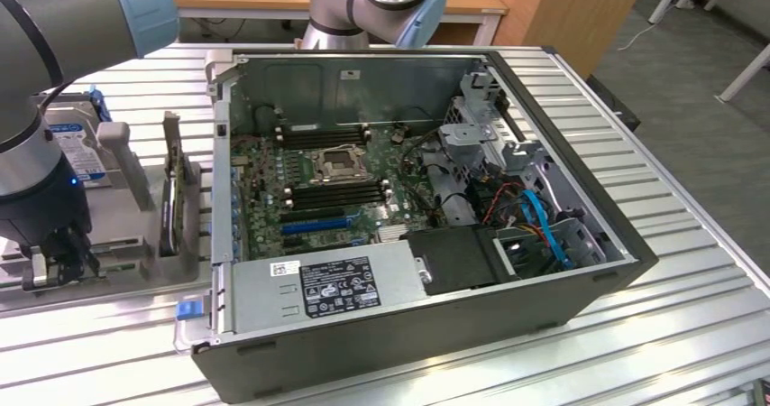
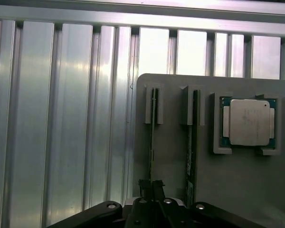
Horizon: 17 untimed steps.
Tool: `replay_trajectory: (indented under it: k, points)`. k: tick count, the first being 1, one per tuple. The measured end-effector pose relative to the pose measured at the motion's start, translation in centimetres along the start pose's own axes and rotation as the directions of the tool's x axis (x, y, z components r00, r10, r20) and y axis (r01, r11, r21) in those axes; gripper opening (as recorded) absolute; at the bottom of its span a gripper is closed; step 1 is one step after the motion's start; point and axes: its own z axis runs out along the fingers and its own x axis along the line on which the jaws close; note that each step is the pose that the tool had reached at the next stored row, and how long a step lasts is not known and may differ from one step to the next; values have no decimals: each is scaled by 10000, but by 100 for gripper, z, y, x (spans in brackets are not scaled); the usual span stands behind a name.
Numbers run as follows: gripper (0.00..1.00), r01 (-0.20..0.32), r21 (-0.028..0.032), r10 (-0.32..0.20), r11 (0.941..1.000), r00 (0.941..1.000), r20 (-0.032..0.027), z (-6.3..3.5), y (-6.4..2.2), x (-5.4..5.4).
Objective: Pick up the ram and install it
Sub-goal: 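Pick up the ram and move it above insertion slot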
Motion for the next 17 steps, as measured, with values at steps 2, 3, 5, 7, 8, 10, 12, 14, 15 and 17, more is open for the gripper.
replay_trajectory:
  k: [2,3,5,7,8,10,12,14,15,17]
  points:
    - [11,0,0,0,10000,10000,0,0,0,0]
    - [11,0,0,0,10000,10000,0,0,0,0]
    - [11,0,0,0,10000,10000,0,0,0,0]
    - [11,0,0,0,10000,10000,0,0,0,0]
    - [11,0,1,0,10000,10000,1,-2,0,0]
    - [11,0,-1,0,10000,10000,-1,-15,1,0]
    - [11,0,-1,0,10000,10000,0,-33,2,0]
    - [11,0,-1,0,10000,10000,0,-52,2,-1]
    - [11,-1,-1,1,10000,10000,0,-62,3,-1]
    - [11,0,0,0,10000,10000,0,-83,4,-1]
